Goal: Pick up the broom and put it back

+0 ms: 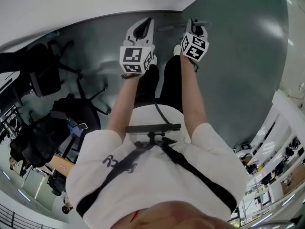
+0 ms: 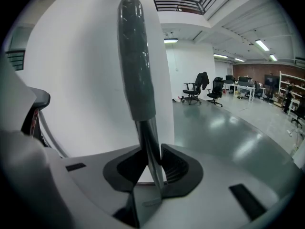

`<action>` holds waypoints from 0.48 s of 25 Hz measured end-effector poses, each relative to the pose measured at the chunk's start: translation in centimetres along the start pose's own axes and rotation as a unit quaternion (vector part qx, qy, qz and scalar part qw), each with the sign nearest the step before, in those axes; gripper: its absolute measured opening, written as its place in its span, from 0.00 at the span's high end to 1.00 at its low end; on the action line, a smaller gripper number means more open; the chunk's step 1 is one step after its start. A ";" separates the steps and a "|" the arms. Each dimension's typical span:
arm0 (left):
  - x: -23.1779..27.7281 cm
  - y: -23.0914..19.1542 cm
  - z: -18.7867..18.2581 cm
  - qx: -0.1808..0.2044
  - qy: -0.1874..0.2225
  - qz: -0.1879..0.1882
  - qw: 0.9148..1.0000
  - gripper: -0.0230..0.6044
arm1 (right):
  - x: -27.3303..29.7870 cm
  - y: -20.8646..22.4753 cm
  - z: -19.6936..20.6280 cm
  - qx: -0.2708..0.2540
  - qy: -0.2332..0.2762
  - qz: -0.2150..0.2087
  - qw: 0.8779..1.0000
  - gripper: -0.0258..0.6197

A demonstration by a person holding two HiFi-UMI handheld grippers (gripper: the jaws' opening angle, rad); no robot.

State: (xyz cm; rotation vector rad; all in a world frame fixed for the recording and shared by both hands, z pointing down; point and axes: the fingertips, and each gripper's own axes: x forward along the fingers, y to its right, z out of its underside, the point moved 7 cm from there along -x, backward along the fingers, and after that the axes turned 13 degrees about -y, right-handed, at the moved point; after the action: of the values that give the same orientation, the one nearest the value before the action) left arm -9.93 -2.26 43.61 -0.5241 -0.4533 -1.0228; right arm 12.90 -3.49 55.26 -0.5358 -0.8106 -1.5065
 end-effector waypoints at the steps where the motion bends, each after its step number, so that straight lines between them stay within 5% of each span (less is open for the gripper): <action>1: 0.5 0.0 0.1 0.001 -0.003 0.001 1.000 0.94 | 0.7 0.5 0.3 0.005 -0.006 0.003 1.000 0.82; 12: 4.2 -0.6 1.4 0.007 -0.030 0.014 0.999 0.94 | 7.8 2.9 1.7 0.049 -0.052 0.032 0.997 0.82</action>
State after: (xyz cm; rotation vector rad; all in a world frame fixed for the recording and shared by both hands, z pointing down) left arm -8.71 -4.53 47.30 -0.5476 -0.5045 -0.9785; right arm 14.68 -7.21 62.67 -0.5656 -0.9350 -1.3808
